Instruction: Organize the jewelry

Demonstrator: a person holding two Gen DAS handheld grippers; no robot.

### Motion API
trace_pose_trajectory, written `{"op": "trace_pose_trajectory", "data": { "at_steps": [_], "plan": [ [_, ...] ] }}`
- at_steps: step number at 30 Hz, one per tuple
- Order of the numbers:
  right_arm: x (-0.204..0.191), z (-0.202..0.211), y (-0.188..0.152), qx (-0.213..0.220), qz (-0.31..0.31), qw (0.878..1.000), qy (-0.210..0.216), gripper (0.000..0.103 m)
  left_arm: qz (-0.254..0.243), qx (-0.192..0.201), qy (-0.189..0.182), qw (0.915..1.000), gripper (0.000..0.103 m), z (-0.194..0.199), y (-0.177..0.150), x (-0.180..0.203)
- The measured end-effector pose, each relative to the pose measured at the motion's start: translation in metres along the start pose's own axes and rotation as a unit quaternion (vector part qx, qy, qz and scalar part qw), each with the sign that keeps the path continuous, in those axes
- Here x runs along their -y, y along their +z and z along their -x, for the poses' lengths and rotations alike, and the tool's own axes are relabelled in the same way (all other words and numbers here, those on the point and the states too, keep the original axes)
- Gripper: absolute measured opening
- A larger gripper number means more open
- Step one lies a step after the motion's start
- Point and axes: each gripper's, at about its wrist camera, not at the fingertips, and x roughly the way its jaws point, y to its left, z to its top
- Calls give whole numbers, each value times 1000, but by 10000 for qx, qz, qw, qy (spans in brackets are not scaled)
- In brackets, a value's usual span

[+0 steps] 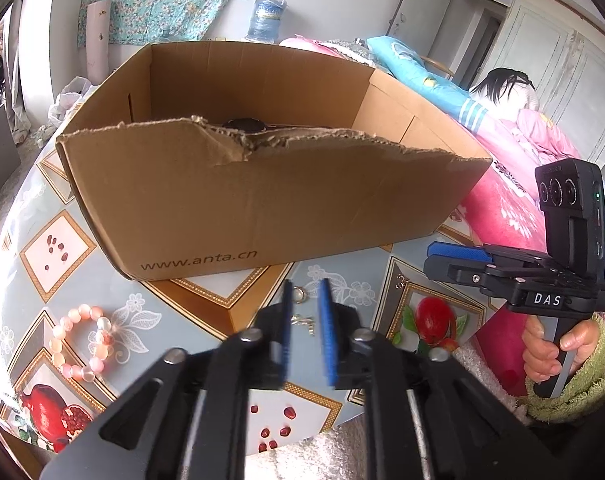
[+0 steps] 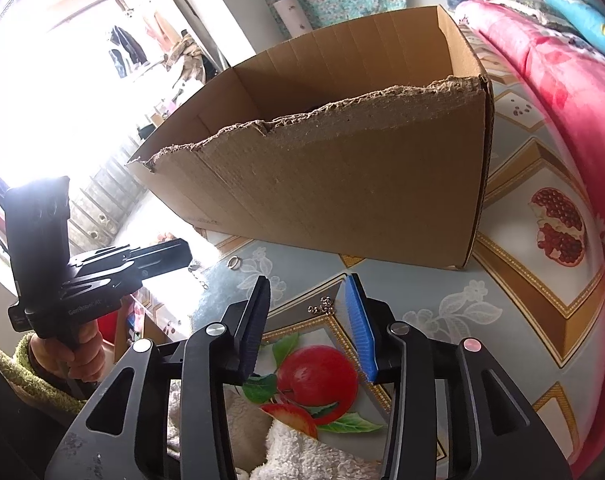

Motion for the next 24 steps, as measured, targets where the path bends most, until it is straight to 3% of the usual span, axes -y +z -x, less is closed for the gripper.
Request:
{"op": "trace_pose_trajectory", "data": {
  "at_steps": [3, 5, 13, 24],
  "plan": [
    [1, 1, 0, 23, -16, 10000, -25, 40, 45, 85, -31, 9999, 40, 3, -1, -1],
    [3, 2, -1, 32, -41, 10000, -28, 40, 58, 125, -51, 9999, 42, 5, -2, -1],
    [4, 4, -4, -35, -39, 10000, -47, 40, -57, -35, -60, 10000, 42, 6, -12, 1],
    [4, 2, -6, -100, -57, 9999, 5, 40, -648, -365, 708, 9947, 42, -26, -14, 3]
  ]
}}
